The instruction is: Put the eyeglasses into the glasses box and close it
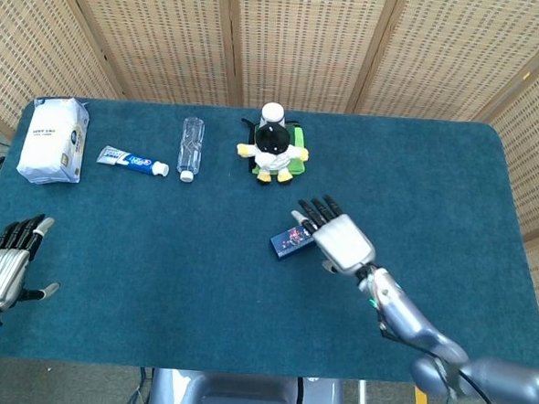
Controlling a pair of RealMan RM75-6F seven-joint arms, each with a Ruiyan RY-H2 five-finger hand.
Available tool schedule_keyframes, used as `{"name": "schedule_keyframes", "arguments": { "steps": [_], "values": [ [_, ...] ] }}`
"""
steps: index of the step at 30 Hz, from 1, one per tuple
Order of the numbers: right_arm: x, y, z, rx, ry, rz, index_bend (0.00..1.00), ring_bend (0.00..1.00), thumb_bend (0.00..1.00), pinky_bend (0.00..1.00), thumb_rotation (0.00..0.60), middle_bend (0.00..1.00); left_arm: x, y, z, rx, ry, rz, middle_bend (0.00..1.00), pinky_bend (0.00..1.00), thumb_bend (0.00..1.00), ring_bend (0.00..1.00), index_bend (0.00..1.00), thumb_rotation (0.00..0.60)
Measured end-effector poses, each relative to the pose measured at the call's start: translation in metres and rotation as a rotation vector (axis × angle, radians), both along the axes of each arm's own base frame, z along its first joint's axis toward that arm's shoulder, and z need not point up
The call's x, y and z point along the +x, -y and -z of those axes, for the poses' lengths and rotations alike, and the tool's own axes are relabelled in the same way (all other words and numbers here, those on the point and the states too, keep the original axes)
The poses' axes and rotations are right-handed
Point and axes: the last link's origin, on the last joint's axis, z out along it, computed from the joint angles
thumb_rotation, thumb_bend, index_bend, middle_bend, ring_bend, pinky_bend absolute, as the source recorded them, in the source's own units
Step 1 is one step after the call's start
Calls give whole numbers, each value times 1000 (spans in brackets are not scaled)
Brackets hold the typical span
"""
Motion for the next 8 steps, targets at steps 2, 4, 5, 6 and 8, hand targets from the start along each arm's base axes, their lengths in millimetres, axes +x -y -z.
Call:
{"name": "schedule_keyframes", "arguments": {
  "steps": [2,4,5,6,8],
  "values": [
    [-16,-11,-19,-71,47,33,0,0,0,29,600,0,1,2,-1,2,-5,8,0,0,1,0,0,600],
    [-40,-26,-39,-155,100,80,0,0,0,14,600,0,1,4,-3,6,-10,18,0,0,0,0,0,600],
    [-51,-34,-46,-187,123,103,0,0,0,7,600,0,2,6,-5,13,-12,29,0,0,0,0,0,600],
    [-63,-43,-53,-215,147,125,0,0,0,4,600,0,3,7,-6,19,-13,38,0,0,0,0,0,600],
    [-86,-63,-65,-261,197,167,0,0,0,0,600,0,5,10,-9,33,-12,62,0,0,0,0,0,600]
  ]
}}
